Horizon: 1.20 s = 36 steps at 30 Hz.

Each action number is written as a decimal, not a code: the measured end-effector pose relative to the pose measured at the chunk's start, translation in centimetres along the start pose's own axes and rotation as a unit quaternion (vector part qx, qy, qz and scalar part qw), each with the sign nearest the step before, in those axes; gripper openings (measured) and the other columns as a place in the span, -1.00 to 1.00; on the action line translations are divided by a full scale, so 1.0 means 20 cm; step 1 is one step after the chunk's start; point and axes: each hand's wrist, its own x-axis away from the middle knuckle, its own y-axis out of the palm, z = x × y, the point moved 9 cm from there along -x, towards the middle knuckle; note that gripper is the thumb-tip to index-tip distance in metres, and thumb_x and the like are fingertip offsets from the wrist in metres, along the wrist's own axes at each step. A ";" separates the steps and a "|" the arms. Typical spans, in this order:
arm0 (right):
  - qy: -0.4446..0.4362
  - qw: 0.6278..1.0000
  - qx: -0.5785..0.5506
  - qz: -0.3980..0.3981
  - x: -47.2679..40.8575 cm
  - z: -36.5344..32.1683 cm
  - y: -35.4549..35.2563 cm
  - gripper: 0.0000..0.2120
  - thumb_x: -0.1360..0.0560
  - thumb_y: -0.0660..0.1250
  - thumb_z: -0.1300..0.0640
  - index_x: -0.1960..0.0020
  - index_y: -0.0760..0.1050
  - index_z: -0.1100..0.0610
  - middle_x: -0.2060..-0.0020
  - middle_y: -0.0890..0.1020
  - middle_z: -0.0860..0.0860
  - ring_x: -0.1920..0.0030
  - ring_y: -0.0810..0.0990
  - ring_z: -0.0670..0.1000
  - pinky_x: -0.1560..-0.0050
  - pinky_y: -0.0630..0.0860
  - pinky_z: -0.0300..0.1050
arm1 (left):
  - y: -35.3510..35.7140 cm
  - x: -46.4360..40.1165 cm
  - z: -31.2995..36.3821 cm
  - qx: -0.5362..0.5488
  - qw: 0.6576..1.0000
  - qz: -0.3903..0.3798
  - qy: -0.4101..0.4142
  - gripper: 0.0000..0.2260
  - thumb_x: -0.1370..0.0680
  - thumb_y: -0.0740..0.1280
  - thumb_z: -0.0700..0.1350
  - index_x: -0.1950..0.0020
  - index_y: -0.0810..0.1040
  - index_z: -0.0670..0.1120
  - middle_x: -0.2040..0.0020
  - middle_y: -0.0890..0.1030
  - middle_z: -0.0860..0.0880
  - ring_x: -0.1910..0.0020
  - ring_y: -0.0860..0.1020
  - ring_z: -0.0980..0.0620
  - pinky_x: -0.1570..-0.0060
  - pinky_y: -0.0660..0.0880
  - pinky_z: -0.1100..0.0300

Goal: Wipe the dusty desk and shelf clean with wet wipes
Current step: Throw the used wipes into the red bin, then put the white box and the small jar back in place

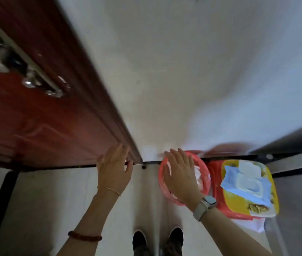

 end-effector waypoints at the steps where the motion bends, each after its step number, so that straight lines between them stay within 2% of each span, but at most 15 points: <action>1: -0.035 0.999 -0.006 0.005 -0.02 -0.14 -0.07 -0.61 -0.44 0.06 0.05 -0.11 0.53 0.16 -0.06 0.62 0.10 -0.17 0.53 0.20 -0.17 0.39 0.31 | -0.16 0.05 -0.06 -0.007 1.000 0.027 -0.005 -0.59 -0.45 0.09 0.03 -0.15 0.54 -0.11 -0.13 0.60 -0.13 -0.10 0.56 -0.14 0.00 0.49 -0.16; 4: -0.142 0.989 -0.034 0.013 -0.04 -0.68 -0.25 -0.63 -0.44 0.06 0.05 -0.03 0.56 0.15 0.08 0.66 0.08 -0.04 0.59 0.18 -0.11 0.48 0.21 | -0.71 0.29 -0.36 -0.062 0.990 0.108 -0.073 -0.62 -0.40 0.12 0.02 -0.08 0.57 -0.08 0.00 0.65 -0.11 0.05 0.61 -0.15 0.09 0.49 -0.14; 8: -0.266 0.963 -0.040 -0.008 0.11 -1.43 -0.34 -0.63 -0.41 0.08 0.03 0.01 0.59 0.16 0.17 0.66 0.10 0.04 0.61 0.18 -0.02 0.53 0.14 | -1.29 0.80 -0.81 -0.071 0.961 0.170 -0.204 -0.57 -0.41 0.10 0.07 -0.11 0.57 -0.09 -0.08 0.62 -0.14 -0.04 0.58 -0.18 -0.07 0.40 -0.26; 12: -0.378 0.924 -0.045 -0.031 0.45 -2.13 -0.30 -0.60 -0.41 0.07 0.02 -0.02 0.59 0.15 0.12 0.67 0.08 0.00 0.60 0.16 -0.05 0.49 0.14 | -1.71 1.45 -1.19 -0.081 0.925 0.219 -0.300 -0.64 -0.48 0.24 0.01 -0.25 0.47 -0.05 -0.24 0.52 -0.15 -0.19 0.47 -0.22 -0.20 0.29 -0.21; 15: -0.451 0.887 -0.077 -0.065 0.86 -2.69 -0.16 -0.56 -0.42 0.03 -0.01 -0.05 0.57 0.18 0.07 0.66 0.09 -0.04 0.58 0.18 -0.10 0.46 0.12 | -1.97 2.12 -1.51 -0.121 0.885 0.255 -0.370 -0.56 -0.44 0.14 0.08 -0.23 0.49 -0.06 -0.21 0.54 -0.16 -0.15 0.50 -0.25 -0.16 0.35 -0.19; 17: -0.491 0.862 -0.090 -0.089 1.12 -3.00 -0.06 -0.55 -0.43 0.03 -0.01 -0.07 0.57 0.19 0.05 0.66 0.11 -0.05 0.57 0.19 -0.12 0.46 0.11 | -2.06 2.52 -1.68 -0.133 0.861 0.259 -0.417 -0.55 -0.45 0.13 0.10 -0.25 0.47 -0.06 -0.23 0.52 -0.15 -0.20 0.46 -0.22 -0.20 0.32 -0.17; 20: -0.543 0.824 -0.102 -0.128 1.50 -3.41 0.09 -0.65 -0.49 0.13 0.05 -0.15 0.53 0.18 -0.02 0.63 0.13 -0.10 0.53 0.20 -0.17 0.40 0.06 | -2.15 3.09 -1.87 -0.127 0.808 0.277 -0.503 -0.61 -0.50 0.28 -0.01 -0.30 0.42 -0.05 -0.31 0.45 -0.11 -0.28 0.39 -0.18 -0.26 0.25 -0.11; 23: -0.590 0.783 -0.084 -0.177 1.82 -3.71 0.21 -0.67 -0.55 0.16 0.09 -0.28 0.43 0.14 -0.16 0.56 0.10 -0.22 0.44 0.14 -0.26 0.27 -0.03 | -2.20 3.48 -1.98 -0.131 0.773 0.283 -0.553 -0.60 -0.51 0.26 0.00 -0.34 0.37 -0.03 -0.35 0.40 -0.08 -0.33 0.34 -0.13 -0.30 0.22 -0.08; 26: -0.622 0.750 -0.077 -0.211 2.05 -3.94 0.31 -0.66 -0.57 0.11 0.08 -0.31 0.38 0.12 -0.24 0.51 0.06 -0.27 0.39 0.09 -0.28 0.24 -0.06 | -2.24 3.74 -2.09 -0.124 0.745 0.291 -0.587 -0.59 -0.52 0.22 0.01 -0.36 0.33 -0.02 -0.37 0.37 -0.07 -0.35 0.31 -0.11 -0.31 0.21 -0.07; 32: -0.644 0.715 -0.077 -0.263 2.26 -4.31 0.62 -0.66 -0.56 0.13 0.10 -0.31 0.39 0.15 -0.24 0.51 0.06 -0.26 0.40 0.07 -0.26 0.35 -0.04 | -2.21 3.88 -2.40 -0.084 0.732 0.295 -0.609 -0.58 -0.53 0.22 -0.01 -0.37 0.30 -0.05 -0.35 0.37 -0.08 -0.33 0.31 -0.10 -0.22 0.32 -0.06; 36: -0.611 0.729 -0.087 -0.296 2.26 -4.53 0.89 -0.66 -0.55 0.15 0.13 -0.30 0.37 0.20 -0.19 0.51 0.13 -0.22 0.41 0.12 -0.15 0.43 0.00 | -2.15 3.77 -2.68 -0.071 0.754 0.260 -0.599 -0.54 -0.54 0.19 0.01 -0.42 0.21 -0.03 -0.38 0.31 -0.07 -0.35 0.27 -0.09 -0.25 0.30 -0.02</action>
